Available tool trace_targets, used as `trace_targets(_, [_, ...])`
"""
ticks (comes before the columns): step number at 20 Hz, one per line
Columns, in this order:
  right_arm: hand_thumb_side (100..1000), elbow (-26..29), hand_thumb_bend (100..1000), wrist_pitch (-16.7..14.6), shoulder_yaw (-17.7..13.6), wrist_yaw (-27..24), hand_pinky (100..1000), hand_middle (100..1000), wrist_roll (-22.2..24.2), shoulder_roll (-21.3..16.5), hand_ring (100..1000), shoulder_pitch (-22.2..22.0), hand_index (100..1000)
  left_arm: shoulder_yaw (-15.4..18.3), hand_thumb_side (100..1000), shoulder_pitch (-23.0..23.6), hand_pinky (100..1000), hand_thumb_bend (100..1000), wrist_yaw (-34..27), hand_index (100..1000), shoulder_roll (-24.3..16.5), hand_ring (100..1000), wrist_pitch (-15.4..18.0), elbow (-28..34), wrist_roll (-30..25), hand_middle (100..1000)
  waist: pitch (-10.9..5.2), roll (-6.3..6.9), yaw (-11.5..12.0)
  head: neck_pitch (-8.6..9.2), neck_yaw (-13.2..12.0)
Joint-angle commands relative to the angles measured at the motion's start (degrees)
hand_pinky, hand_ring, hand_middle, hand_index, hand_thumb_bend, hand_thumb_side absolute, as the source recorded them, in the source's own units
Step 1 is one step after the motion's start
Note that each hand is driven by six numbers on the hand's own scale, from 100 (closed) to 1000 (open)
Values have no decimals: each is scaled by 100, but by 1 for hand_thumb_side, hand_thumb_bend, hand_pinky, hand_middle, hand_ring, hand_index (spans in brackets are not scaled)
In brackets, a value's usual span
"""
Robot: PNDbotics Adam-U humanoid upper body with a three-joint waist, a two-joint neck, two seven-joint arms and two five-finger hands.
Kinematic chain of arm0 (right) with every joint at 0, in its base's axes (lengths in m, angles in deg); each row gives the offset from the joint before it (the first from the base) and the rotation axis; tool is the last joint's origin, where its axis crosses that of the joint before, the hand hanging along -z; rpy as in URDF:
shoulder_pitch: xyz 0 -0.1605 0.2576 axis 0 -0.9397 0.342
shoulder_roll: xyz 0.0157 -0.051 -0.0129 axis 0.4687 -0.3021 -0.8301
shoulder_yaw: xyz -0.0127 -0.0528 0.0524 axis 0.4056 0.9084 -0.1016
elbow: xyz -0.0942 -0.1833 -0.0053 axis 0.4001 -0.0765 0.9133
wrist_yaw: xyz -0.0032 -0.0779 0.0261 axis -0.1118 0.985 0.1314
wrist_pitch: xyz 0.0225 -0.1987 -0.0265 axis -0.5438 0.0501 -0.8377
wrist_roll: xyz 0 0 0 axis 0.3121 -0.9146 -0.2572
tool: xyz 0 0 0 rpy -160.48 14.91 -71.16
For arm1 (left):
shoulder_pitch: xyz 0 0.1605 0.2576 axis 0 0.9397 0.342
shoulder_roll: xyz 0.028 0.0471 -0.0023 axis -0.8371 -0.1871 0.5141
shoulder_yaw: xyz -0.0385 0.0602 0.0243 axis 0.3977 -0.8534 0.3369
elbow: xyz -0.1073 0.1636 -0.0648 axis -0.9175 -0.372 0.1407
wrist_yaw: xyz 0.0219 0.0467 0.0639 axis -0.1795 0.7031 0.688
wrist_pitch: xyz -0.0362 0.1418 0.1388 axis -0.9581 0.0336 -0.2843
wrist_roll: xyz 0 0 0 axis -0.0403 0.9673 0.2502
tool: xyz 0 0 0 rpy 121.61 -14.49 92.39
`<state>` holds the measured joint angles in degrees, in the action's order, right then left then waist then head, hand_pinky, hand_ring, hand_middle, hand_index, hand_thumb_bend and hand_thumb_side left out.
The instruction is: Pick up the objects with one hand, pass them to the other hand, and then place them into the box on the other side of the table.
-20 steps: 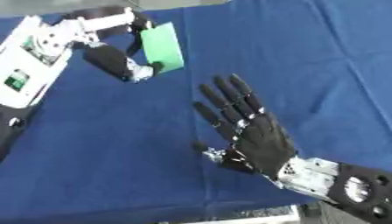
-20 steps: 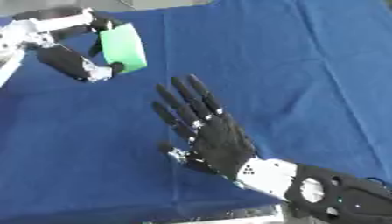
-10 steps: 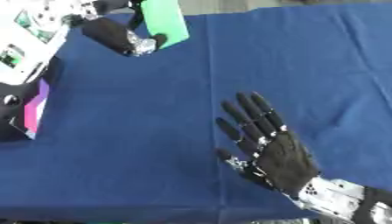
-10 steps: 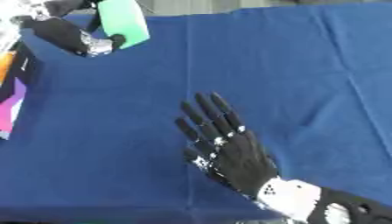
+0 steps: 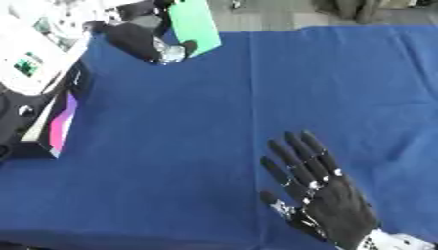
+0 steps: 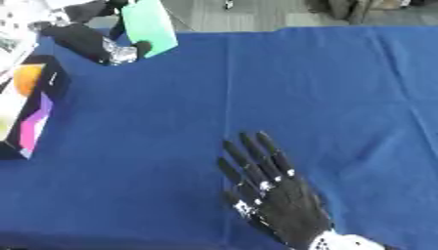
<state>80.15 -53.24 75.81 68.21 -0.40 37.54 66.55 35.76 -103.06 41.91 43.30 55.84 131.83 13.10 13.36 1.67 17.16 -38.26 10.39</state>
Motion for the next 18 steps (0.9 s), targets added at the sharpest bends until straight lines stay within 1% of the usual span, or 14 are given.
trace_targets(1, [305,117,445,1130,29,104,968,946,-1098,-103,1000,-22,891,89,247,-60,918,100,99,310,-208,1000,61,1,-9,237,-129,-12,-16,264,-71])
trace_targets(3, [303,117,449,1167,51,145,966,946,-1098,-95,1000,-51,891,116,247,-34,915,100,138,310,-245,1000,78,-25,2,237,-128,-9,-17,340,-93])
trace_targets(5, [306,117,445,1192,68,138,966,947,-1098,-78,1000,-52,891,150,247,-12,912,100,188,309,-285,1000,94,-69,38,237,-123,-4,-3,370,-109])
trace_targets(12, [306,117,451,1246,105,247,968,946,-1098,-64,1000,-134,889,301,247,72,911,100,320,307,-502,1000,196,-251,189,236,-116,-25,29,343,-188])
trace_targets(18, [295,117,467,1274,140,311,970,940,-1098,-39,1000,-181,883,405,247,188,905,100,345,305,-763,1000,223,-303,291,236,-92,-48,45,276,-303])
